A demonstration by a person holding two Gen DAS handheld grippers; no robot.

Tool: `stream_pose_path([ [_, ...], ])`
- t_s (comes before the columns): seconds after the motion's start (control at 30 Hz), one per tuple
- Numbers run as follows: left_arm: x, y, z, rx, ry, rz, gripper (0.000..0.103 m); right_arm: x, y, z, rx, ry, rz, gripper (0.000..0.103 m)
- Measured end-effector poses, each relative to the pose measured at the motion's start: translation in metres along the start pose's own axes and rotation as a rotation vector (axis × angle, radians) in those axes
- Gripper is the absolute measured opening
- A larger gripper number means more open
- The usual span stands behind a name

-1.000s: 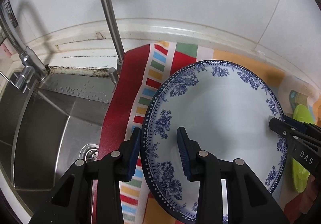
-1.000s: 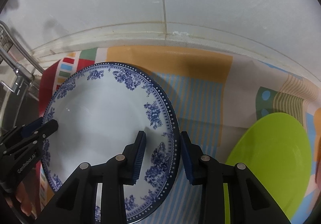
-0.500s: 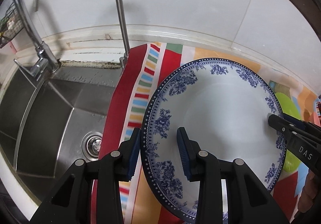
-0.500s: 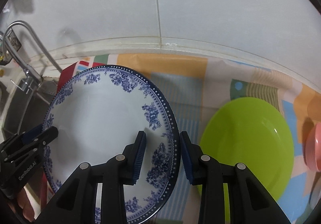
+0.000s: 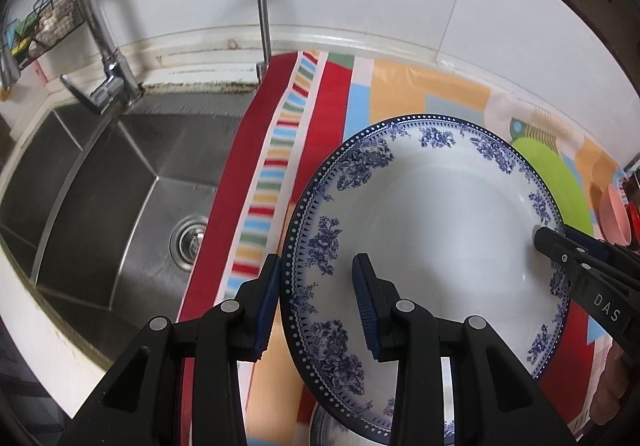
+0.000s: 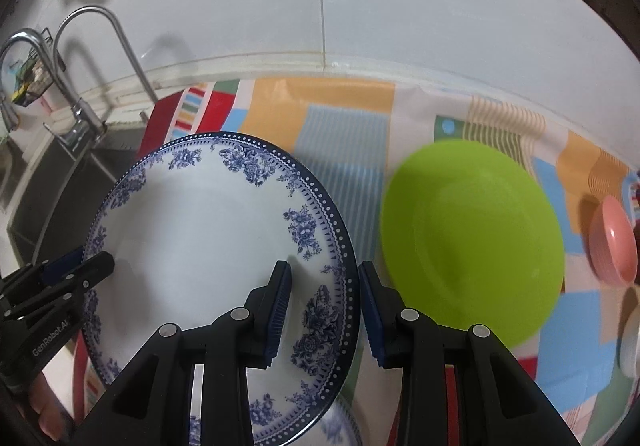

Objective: Organize plates and bowls

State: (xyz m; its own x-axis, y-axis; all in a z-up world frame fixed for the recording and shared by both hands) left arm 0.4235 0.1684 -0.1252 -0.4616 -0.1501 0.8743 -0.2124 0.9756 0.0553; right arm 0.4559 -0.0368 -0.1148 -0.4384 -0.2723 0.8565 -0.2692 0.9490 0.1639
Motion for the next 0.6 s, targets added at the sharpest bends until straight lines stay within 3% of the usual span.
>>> stream_pose_path([
  [0.6, 0.013, -0.008, 0.076, 0.013, 0.082, -0.002, 0.036, 0.019, -0.002, 0.081, -0.001, 0.069, -0.003, 0.036],
])
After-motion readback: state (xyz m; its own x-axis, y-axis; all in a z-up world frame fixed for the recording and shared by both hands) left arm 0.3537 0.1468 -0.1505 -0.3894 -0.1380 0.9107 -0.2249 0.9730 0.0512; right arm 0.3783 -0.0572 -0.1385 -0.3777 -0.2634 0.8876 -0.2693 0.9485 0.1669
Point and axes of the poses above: each gripper's, at about its wrist camera, not at the fingertips, and x roughly against the way its jaws point, y to its left, z to its underside, the point moved 5 cm from there along -x, roughly the way its jaws point, and after that the axes turned 7 degrees about -z, right-handed, at the moved point
